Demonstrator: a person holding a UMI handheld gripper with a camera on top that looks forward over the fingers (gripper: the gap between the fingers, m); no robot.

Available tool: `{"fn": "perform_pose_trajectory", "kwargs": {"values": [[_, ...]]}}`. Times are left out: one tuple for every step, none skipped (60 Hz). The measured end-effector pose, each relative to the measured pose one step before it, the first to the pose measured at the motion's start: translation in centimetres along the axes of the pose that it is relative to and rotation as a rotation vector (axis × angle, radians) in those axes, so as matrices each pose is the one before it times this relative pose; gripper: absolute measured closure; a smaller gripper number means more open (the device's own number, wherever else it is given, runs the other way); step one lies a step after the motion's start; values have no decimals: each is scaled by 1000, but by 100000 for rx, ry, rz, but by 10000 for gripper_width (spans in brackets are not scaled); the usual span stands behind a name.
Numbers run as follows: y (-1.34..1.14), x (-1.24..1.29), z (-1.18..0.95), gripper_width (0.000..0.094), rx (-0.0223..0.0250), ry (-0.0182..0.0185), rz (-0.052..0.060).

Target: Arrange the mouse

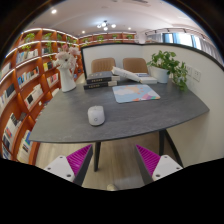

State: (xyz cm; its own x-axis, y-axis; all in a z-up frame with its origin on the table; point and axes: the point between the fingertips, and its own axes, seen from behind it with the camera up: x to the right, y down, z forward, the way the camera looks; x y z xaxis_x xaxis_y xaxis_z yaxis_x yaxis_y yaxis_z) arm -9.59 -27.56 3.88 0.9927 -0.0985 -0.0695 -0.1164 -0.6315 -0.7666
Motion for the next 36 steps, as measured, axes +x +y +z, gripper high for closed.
{"fn": "perform_pose_trajectory", "kwargs": {"values": [[191,-515,517,90,-759,-826,-705],[78,-514,552,90,-702,-887,-616],[47,-534,574,89,-621,-903,-411],[46,-470,578,87,-558,-890,-112],[-36,-447,580,88,-509,-824,17],[-90,-415,554,89,-452,-736,-17],[-138,-382,546,89,-274,-641,-276],[-193,-318,543,88,-191,-465,-529],[-240,-241,573,86,-150,-281,-620],[-299,-154,563,87,-145,-97,-692],[-279,-173,543,87,-232,26,-786],[-289,-86,553,87,-405,46,-794],[-295,-110,543,88,-432,-13,-700],[-338,-117,556,86,-329,-162,-590],[-392,-198,547,87,-69,-313,-499],[-444,-179,533,86,94,-425,-489],[-484,-185,499,87,198,-434,-388],[-490,-111,523,87,202,-363,-274],[-474,-106,517,88,175,-215,-248],[-411,-61,495,89,34,-121,-347],[-392,-52,565,89,-66,-77,-329],[-348,-56,491,88,-184,-54,-318],[-300,-74,512,87,-230,-64,-216],[-268,-38,545,89,-310,2,-125],[-267,13,510,87,-452,163,-109],[-164,33,555,90,-667,191,31],[-133,-37,476,93,-767,85,16],[-210,-152,458,98,-456,-271,-210],[-211,-127,417,103,-264,-381,-315],[-181,-84,385,106,-234,-328,-292],[-362,75,270,109,344,321,-468],[-318,109,260,117,235,545,-499],[-161,71,272,136,-314,439,-312],[-105,81,237,156,-579,531,-201],[-174,146,182,185,-85,622,-488],[-235,326,13,212,-414,-115,-484]]}}
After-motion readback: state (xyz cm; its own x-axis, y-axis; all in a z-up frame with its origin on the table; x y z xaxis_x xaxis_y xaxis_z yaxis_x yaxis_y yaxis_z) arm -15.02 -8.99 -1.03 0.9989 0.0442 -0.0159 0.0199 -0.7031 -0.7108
